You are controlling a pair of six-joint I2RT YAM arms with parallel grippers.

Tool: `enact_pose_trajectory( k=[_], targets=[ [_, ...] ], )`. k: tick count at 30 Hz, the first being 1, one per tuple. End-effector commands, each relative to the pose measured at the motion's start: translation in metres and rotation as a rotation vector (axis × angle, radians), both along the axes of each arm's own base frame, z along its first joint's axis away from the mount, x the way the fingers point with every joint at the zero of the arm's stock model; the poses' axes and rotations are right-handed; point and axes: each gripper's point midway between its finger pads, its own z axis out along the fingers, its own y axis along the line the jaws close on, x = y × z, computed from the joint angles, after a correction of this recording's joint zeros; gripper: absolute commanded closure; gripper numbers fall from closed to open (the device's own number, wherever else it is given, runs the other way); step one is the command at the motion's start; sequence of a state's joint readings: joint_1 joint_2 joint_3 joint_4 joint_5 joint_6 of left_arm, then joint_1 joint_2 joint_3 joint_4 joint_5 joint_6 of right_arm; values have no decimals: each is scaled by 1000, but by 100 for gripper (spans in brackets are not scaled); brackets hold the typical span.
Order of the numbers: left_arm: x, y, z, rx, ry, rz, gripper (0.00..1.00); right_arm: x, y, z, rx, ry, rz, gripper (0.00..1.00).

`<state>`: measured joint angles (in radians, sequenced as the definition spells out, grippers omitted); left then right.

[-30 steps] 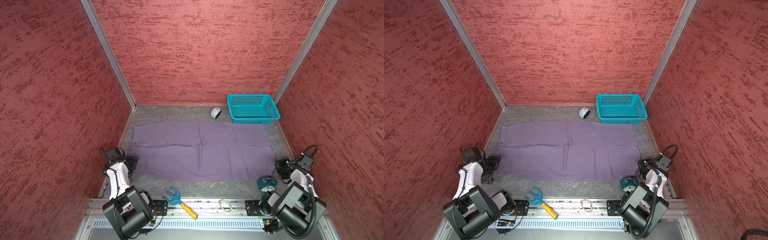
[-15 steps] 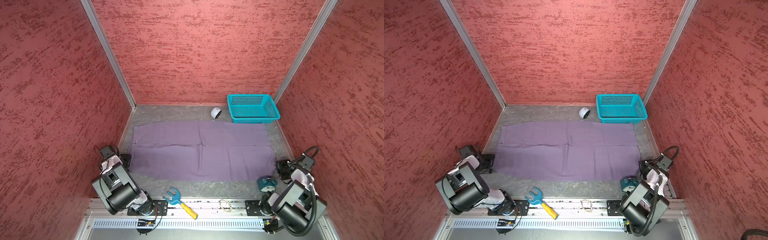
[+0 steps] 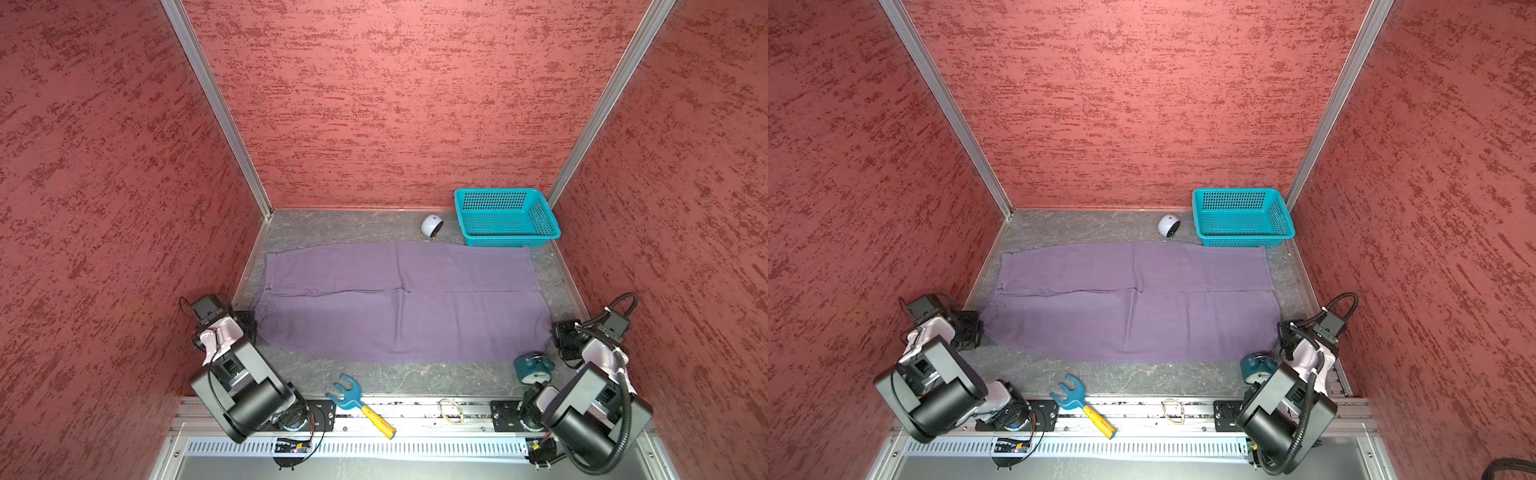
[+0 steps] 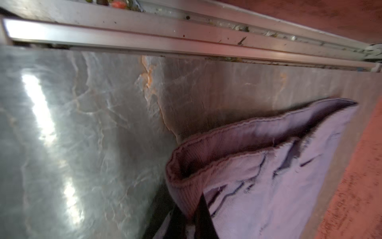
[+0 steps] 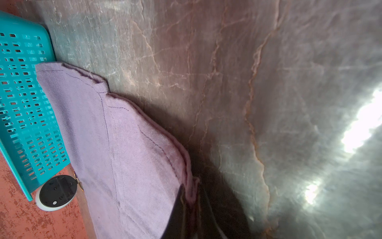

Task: Fold and stack the trousers
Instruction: Fold the trousers at the center of the table.

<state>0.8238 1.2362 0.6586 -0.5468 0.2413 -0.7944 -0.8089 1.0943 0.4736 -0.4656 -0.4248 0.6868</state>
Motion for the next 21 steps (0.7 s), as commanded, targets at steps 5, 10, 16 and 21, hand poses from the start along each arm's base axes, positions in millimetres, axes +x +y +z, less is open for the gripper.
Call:
enact_pose_trajectory(
  k=[5, 10, 16, 21],
  targets=[
    [-14, 20, 95, 81, -143, 80, 100, 9, -21, 38, -63, -84, -113, 100],
    [-20, 29, 129, 119, -187, 96, 100, 20, -33, 73, -87, -188, -185, 100],
    [-19, 28, 130, 105, -204, 114, 100, 29, -44, 109, -118, -269, -220, 100],
    [-14, 35, 143, 131, -221, 119, 100, 42, -51, 134, -133, -333, -216, 100]
  ],
)
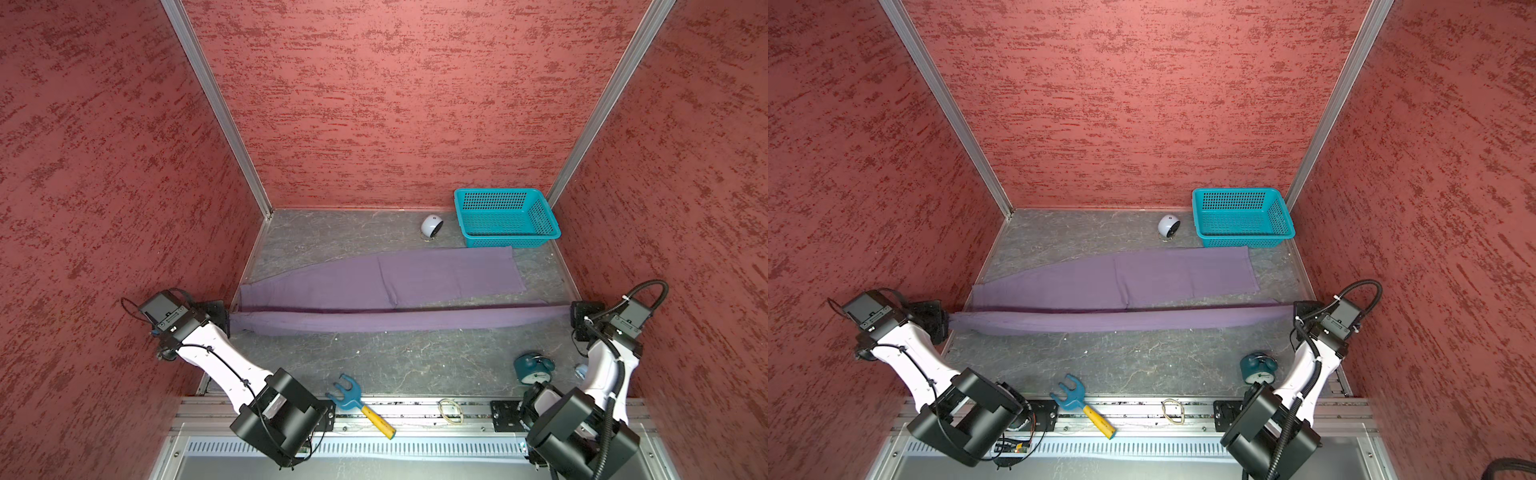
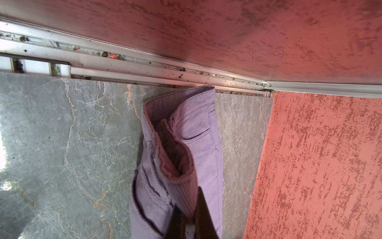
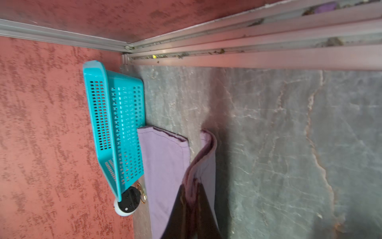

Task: Fold and stack the trousers
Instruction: Fold the trousers at the center of the table.

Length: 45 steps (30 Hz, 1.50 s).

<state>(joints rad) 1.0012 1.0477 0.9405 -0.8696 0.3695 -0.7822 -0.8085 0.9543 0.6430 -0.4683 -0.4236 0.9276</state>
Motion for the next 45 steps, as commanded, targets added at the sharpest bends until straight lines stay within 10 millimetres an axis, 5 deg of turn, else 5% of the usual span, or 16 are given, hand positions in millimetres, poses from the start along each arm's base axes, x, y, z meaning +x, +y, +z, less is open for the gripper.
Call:
enact_pose_trajectory(
  k=[1, 11, 27, 40, 45],
  targets=[
    [8, 18, 25, 83, -43, 22, 100, 15, -22, 39, -78, -101, -46, 100],
    [42, 29, 40, 142, -47, 5, 100, 57, -33, 84, -128, -193, 2, 100],
    [85, 39, 31, 168, 14, -31, 100, 118, -28, 58, -122, -111, 78, 100],
    [75, 41, 50, 202, 4, -21, 100, 82, -36, 94, -255, -89, -30, 100],
    [72, 49, 47, 226, 22, 0, 100, 76, -42, 88, -249, -71, -65, 100]
  ],
)
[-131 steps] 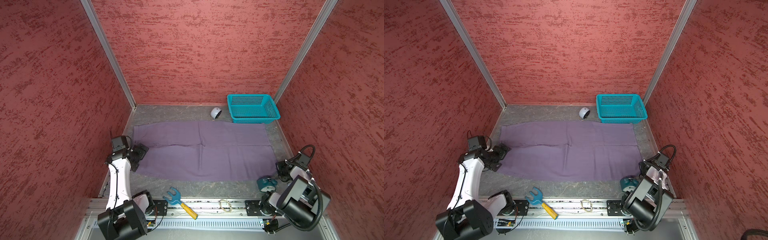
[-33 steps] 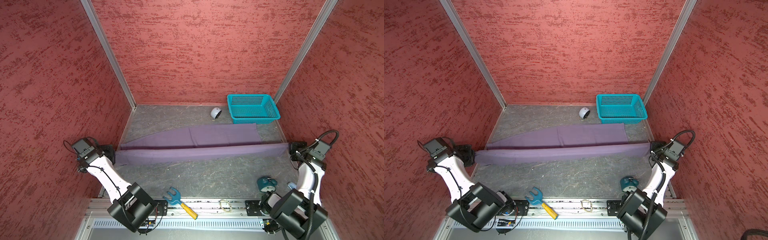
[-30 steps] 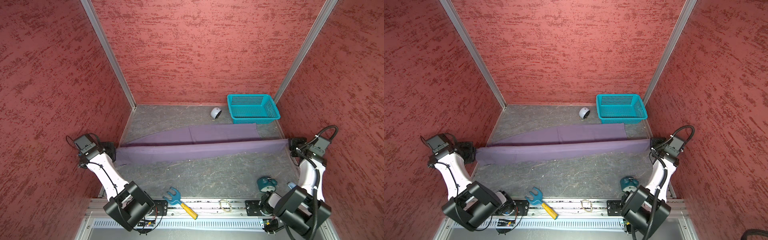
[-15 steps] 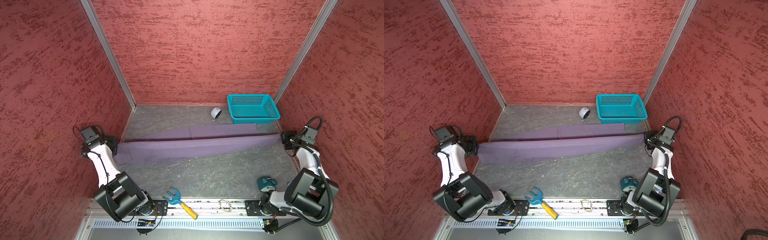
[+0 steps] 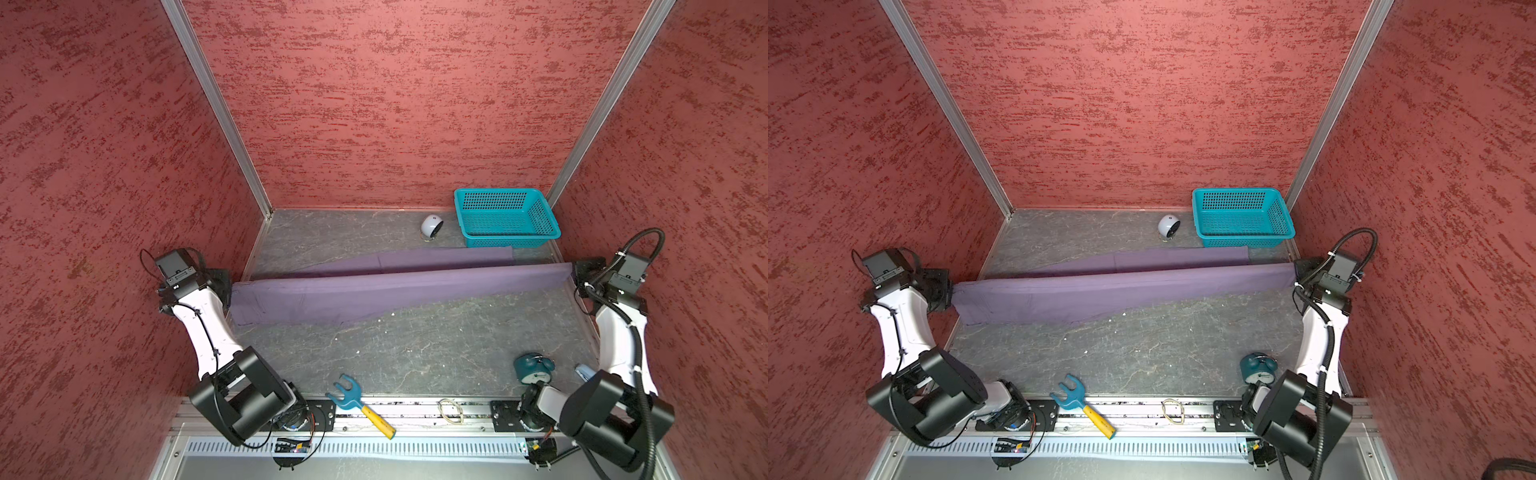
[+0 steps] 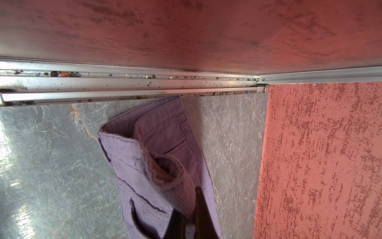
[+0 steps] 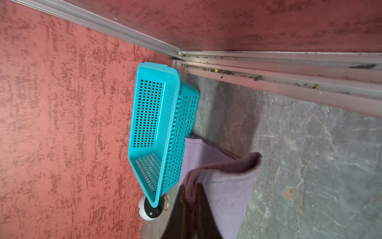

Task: Fold and stack the trousers
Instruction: Fold the trousers at the center of the table.

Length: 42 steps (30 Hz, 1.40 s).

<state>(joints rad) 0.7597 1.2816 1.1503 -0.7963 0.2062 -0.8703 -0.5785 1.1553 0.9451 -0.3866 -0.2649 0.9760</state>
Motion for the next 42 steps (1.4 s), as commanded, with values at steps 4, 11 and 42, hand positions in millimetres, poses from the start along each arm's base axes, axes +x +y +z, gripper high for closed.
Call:
enact_pose_trajectory(
  k=[4, 11, 42],
  targets=[
    [8, 37, 18, 145, -14, 53, 100, 6, -42, -7, -46, 2, -146, 100],
    [41, 37, 4, 151, -33, -3, 100, 53, -32, -22, -15, -38, -51, 100],
    [21, 15, 16, 189, -23, -4, 100, -71, -15, 67, -445, -116, -298, 100]
  ],
)
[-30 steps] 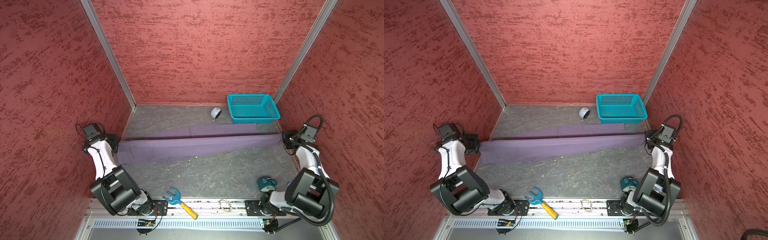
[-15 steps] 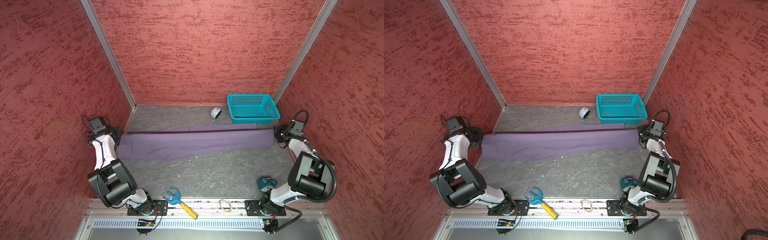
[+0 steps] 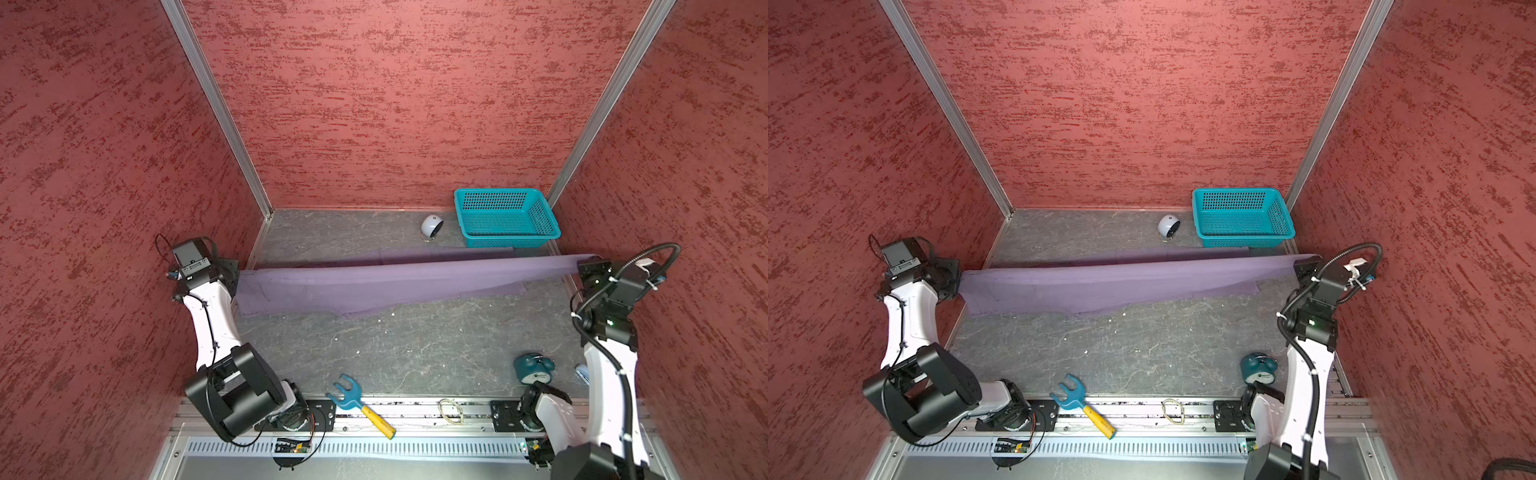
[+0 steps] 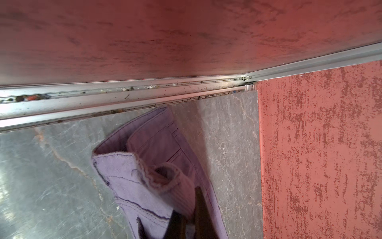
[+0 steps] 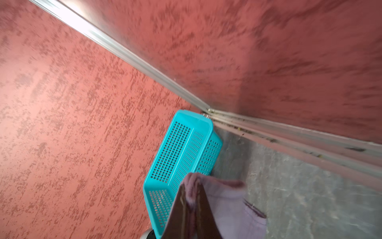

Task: Fold and stack the trousers
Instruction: Fold the trousers at the center of the table.

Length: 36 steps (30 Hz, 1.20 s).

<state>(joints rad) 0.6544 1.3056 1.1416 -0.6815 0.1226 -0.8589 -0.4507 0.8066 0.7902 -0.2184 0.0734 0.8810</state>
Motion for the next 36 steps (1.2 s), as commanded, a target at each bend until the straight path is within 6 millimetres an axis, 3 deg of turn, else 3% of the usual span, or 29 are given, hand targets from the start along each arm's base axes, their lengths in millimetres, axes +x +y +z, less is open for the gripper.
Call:
enact_pose_trajectory(
  k=[1, 5, 17, 21, 31, 36],
  targets=[
    [-10, 20, 13, 83, -11, 57, 100, -28, -25, -10, -45, 74, -175, 100],
    [0, 28, 11, 85, -8, 45, 100, -18, -26, -25, -15, 102, -159, 100],
    [52, 40, -9, 91, 19, 5, 100, 89, -40, -93, 98, 179, -35, 100],
    [67, 40, -14, 82, 28, -10, 100, 121, -36, -101, 91, 200, -11, 100],
    [73, 44, -9, 121, 34, -19, 100, 140, -41, -85, 24, 199, -23, 100],
    [83, 44, -22, 102, 51, -42, 100, 144, -42, -116, 41, 268, -28, 100]
  ],
)
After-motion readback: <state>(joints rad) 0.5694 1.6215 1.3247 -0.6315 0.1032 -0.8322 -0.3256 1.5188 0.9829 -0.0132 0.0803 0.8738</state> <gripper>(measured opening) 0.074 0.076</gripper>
